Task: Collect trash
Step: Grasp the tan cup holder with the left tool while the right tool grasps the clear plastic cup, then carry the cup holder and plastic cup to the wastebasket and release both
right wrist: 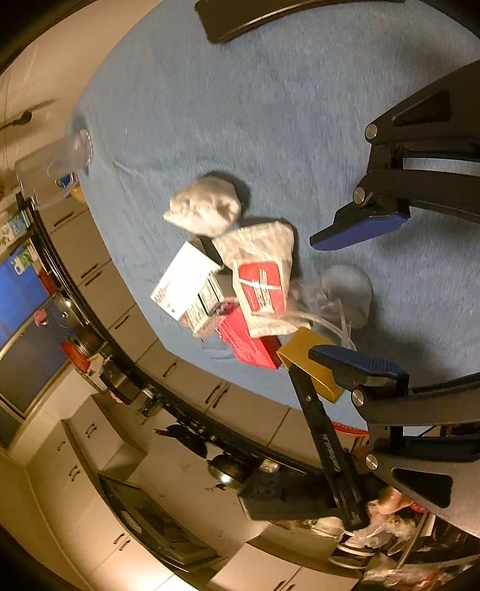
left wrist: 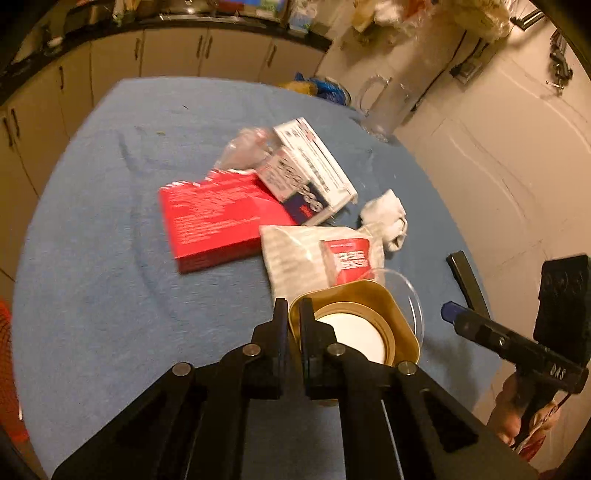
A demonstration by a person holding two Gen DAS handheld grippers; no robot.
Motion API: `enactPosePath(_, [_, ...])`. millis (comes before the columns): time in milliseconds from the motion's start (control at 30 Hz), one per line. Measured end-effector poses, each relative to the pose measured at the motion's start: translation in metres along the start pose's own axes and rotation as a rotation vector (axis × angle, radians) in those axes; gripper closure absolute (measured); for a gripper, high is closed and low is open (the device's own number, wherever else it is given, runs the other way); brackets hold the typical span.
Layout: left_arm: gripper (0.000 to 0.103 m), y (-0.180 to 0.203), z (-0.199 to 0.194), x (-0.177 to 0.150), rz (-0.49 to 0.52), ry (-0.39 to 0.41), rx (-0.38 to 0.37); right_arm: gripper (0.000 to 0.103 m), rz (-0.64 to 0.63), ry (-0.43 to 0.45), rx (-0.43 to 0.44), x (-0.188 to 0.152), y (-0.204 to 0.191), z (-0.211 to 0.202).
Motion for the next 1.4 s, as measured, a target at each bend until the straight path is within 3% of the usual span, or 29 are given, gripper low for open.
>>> enactPosePath(233, [0.097,-0.021,-0.032,-0.015,-0.027,0.083,0.018,0.048,-0.050,-0.037,-0.080,0.009,-0.023,0.027])
enactPosePath(267, [0.097,-0.023,-0.036,-0.018,-0.029,0.093,0.025,0.052,-0.052,-0.044,-0.097,0.010,-0.022,0.031])
enactPosePath(333, [0.097,-0.028,-0.042,-0.021,-0.031,0.104,0.027,0.073,-0.037,-0.069,-0.108,0.009,-0.021,0.042])
enactPosePath(433, [0.097,-0.034,-0.049,-0.029,-0.038,0.121,0.029,0.091,-0.035,-0.072,-0.117,0.005,-0.020,0.047])
enactPosePath(500, [0.097,-0.040,-0.054,-0.034,-0.046,0.130,0.029,0.096,-0.040,-0.059,-0.123,0.003,-0.024,0.045])
enactPosePath(733, [0.097,-0.058,-0.074,-0.045,-0.075,0.171,0.043,0.098,-0.100,0.013,-0.094,-0.003,-0.048,0.026])
enactPosePath(933, [0.097,-0.081,-0.107,-0.060,-0.115,0.233,0.078,0.098,-0.168,0.025,0.036,-0.004,-0.086,0.029])
enactPosePath(1400, [0.097,-0.186,-0.214,-0.114,-0.323,0.410,0.249,0.098,-0.370,-0.070,0.219,-0.014,-0.221,0.108])
Point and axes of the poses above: each gripper's, at about its wrist camera, not at the fingertips, and z roughly the way its jaws point, y to its right, x to its top, the point moved 1 cm from there along z, roughly the way its jaws point, and after that the axes turned 6 degrees about -y, right-handed, at the moved point
